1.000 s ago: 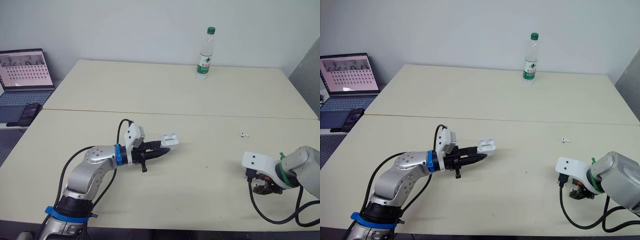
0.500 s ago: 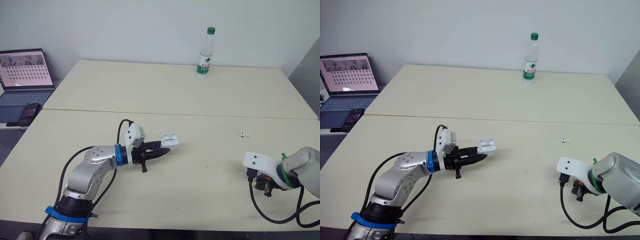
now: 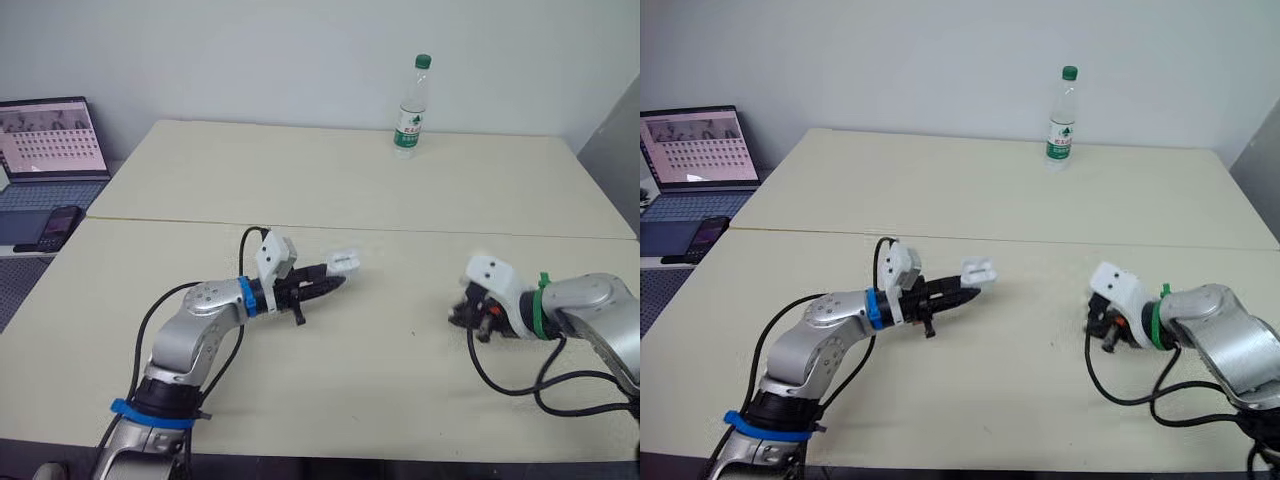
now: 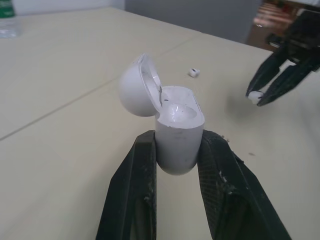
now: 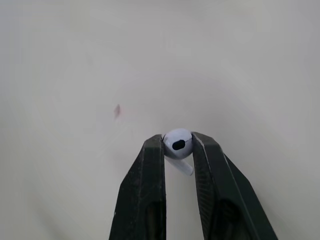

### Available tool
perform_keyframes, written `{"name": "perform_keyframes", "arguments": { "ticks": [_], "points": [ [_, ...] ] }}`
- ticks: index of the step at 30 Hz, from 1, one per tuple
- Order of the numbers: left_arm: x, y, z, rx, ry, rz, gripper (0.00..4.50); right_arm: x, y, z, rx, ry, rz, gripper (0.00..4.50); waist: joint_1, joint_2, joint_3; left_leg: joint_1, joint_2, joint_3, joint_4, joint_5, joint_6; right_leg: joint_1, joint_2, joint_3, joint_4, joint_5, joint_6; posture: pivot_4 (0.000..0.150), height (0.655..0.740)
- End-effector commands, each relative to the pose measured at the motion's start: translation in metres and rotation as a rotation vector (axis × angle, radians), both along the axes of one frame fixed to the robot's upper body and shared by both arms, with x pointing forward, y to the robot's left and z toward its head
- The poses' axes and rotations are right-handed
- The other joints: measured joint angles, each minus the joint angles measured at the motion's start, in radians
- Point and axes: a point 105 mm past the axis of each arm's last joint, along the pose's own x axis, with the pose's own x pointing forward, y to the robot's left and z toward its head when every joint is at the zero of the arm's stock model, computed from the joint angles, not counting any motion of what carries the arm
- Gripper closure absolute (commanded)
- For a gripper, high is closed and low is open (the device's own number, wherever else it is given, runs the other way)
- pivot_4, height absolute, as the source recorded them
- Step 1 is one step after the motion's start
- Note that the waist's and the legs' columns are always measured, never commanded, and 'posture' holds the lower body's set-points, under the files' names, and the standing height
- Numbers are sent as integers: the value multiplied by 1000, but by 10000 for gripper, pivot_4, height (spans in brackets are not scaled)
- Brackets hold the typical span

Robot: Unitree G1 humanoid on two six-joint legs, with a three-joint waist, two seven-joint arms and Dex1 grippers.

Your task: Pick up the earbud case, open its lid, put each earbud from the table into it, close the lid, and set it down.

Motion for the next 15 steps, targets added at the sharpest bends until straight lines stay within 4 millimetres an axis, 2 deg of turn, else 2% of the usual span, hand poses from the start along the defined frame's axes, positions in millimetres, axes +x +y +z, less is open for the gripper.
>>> {"name": "perform_keyframes", "arguments": {
  "ticks": [1, 4, 8, 12, 15],
  "points": [
    [13, -8, 18, -28, -97, 57, 37240, 15, 12, 35, 240, -143, -93, 41124, 0, 0, 0, 0, 0, 0, 0, 0, 0, 0, 0, 0, 0, 0, 0, 1500, 7362],
    [26, -15, 19, -21, -129, 121, 37240, 27, 16, 54, 450, -184, -184, 41124, 0, 0, 0, 0, 0, -1, -1, 0, 0, -1, 0, 0, 1, 0, 0, 1500, 7362],
    [27, -37, 25, -72, -152, 104, 37240, 33, 26, 75, 671, -240, -204, 41124, -1, 0, 0, 0, 0, -1, -1, 0, 0, 0, -1, -1, 1, 0, 0, 1500, 7362],
    [29, -49, 28, -104, -174, 111, 37240, 33, 43, 82, 706, -341, -149, 41124, -2, 1, 0, -1, 0, -1, -2, 0, 0, -1, -1, 0, 0, 0, 0, 1500, 7362],
    [29, -56, 31, -147, -175, 113, 37240, 37, 55, 88, 818, -341, -152, 41124, -4, 1, 0, 0, 0, -1, -2, 0, 0, -1, 0, 0, 1, 0, 0, 1500, 7362]
  ]
}}
